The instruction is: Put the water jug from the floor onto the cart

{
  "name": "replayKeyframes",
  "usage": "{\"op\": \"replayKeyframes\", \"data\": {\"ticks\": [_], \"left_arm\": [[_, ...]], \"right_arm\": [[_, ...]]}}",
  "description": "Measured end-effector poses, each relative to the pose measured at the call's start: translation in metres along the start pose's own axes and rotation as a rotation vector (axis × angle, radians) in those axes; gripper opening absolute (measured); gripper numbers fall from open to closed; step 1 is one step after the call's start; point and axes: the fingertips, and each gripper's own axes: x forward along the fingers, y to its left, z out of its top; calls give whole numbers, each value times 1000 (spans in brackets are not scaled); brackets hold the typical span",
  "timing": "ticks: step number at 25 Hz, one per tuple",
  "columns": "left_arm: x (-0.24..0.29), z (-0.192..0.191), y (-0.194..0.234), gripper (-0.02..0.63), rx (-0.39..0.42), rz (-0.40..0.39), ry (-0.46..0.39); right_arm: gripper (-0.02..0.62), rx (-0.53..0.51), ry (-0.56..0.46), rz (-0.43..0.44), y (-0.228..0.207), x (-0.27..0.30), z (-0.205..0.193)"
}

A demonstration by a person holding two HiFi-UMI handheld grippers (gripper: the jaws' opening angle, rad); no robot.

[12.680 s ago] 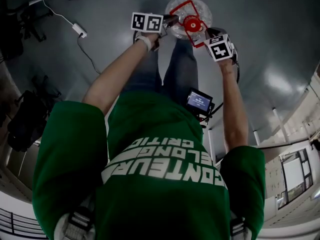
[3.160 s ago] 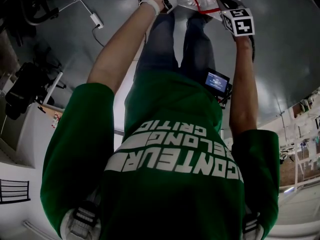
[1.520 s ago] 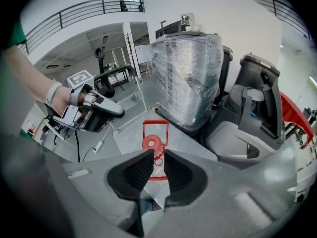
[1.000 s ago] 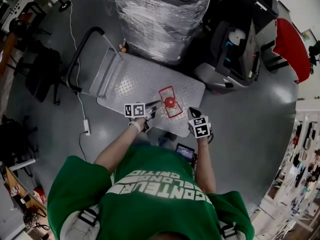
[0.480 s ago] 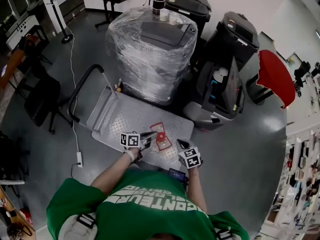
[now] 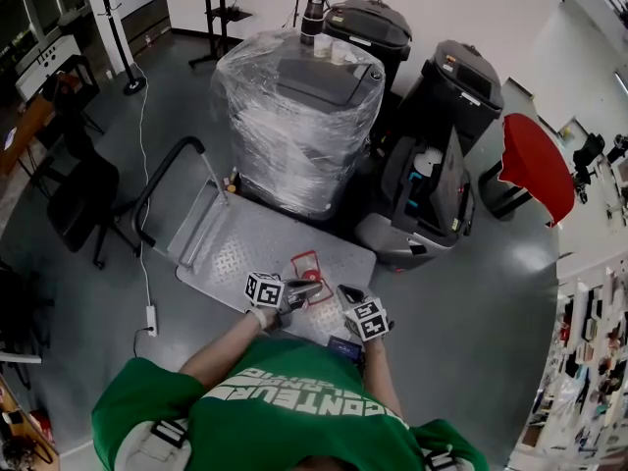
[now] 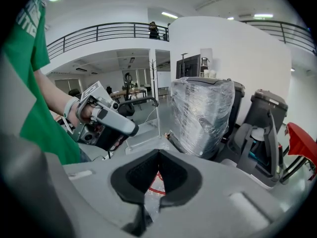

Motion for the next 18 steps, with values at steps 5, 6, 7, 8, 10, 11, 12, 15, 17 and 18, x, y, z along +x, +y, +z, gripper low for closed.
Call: {"op": "replayKeyframes", "data": {"ticks": [5,6,7,8,10,11,12,15,17,18], "left_arm": [[3,-11,-2,8,-21,-14,-4],[4,-12,-1,8,-23,-12,-3],[5,-14,-1,8,-25,-9,-1],[6,-15,0,8,-27,-5,1],[7,-17,1,8,-32,-4,4],[7,-18,1,9,-34,-4,7],[7,-20,1,8,-35,-4,10],[8,-24,0,9,-38,-6,17],[9,-24,1,8,-42,-5,15],[9,-24,1,8,-45,-5,12]], "right_arm": [[-6,-16,24,10,5,-4,-10],[-6,-17,26,9,4,-5,-11],[-6,-15,26,9,4,-6,-12],[-6,-12,25,9,3,-6,-12],[-6,-6,24,10,3,-7,-15],[-6,-5,26,9,3,-7,-17],[-6,-4,29,9,3,-7,-19],[-6,-6,34,14,5,-8,-23],[-6,-8,37,20,5,-8,-23],[-7,-8,38,23,6,-8,-24]]}}
